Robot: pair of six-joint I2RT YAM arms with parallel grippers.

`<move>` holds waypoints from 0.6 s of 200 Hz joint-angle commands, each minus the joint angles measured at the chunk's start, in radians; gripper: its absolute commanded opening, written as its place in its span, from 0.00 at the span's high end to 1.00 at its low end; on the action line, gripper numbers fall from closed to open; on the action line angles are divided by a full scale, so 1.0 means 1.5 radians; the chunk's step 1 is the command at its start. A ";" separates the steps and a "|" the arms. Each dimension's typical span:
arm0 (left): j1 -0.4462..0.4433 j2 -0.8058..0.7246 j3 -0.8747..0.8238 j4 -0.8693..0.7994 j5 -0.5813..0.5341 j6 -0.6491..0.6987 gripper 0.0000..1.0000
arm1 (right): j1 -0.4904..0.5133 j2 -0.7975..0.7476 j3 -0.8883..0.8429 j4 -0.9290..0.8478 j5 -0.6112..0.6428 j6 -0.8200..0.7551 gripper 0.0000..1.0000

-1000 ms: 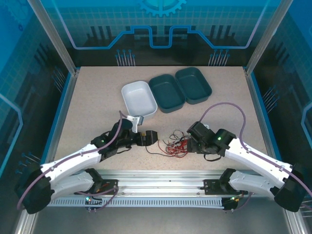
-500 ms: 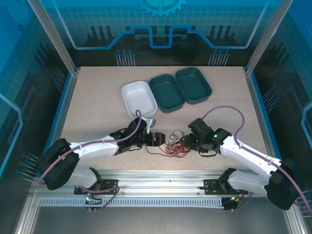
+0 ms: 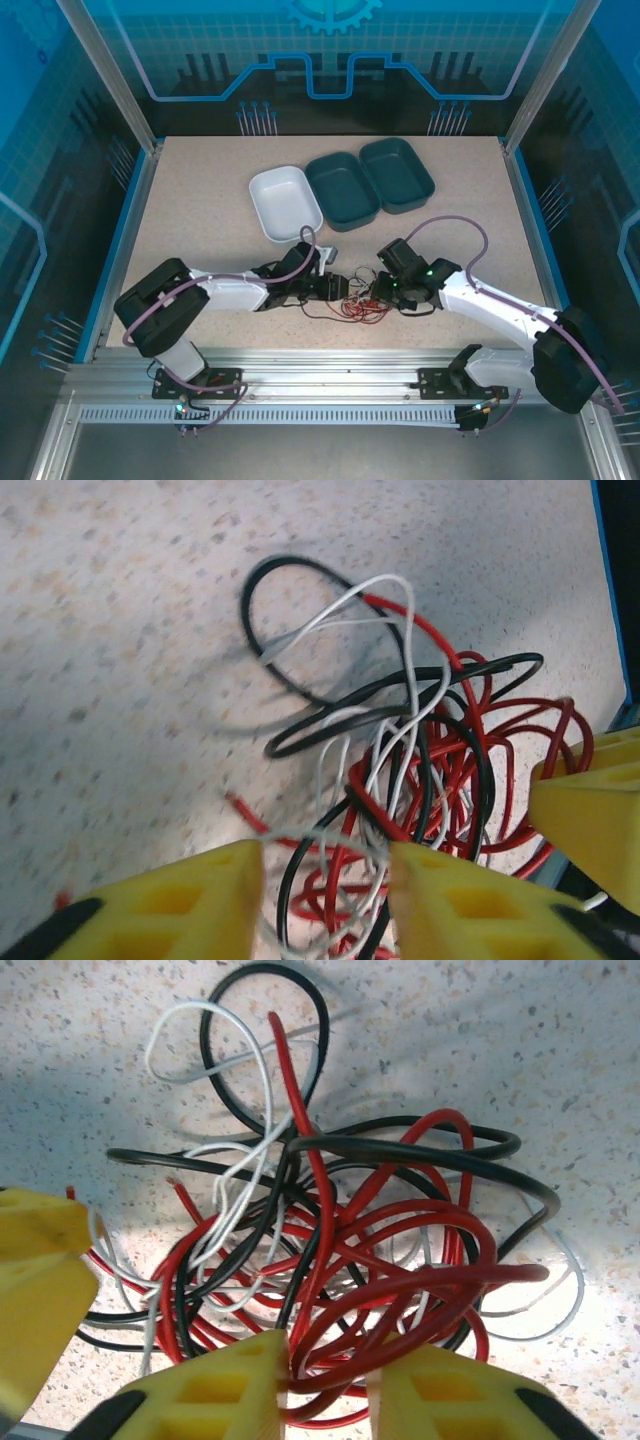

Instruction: Untangle the cables

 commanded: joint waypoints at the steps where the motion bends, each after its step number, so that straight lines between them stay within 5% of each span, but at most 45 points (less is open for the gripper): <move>1: -0.004 0.024 0.034 0.048 0.021 0.005 0.73 | 0.011 -0.003 0.048 -0.037 0.006 -0.007 0.80; 45: -0.002 0.011 0.046 0.029 -0.018 0.027 1.00 | 0.038 -0.006 0.140 -0.122 0.048 -0.033 0.82; 88: 0.024 -0.052 0.020 -0.017 -0.085 0.061 1.00 | 0.043 -0.016 0.188 -0.151 0.073 -0.063 0.87; 120: 0.047 -0.090 0.014 -0.054 -0.095 0.104 1.00 | 0.047 -0.019 0.189 -0.187 0.082 -0.049 0.80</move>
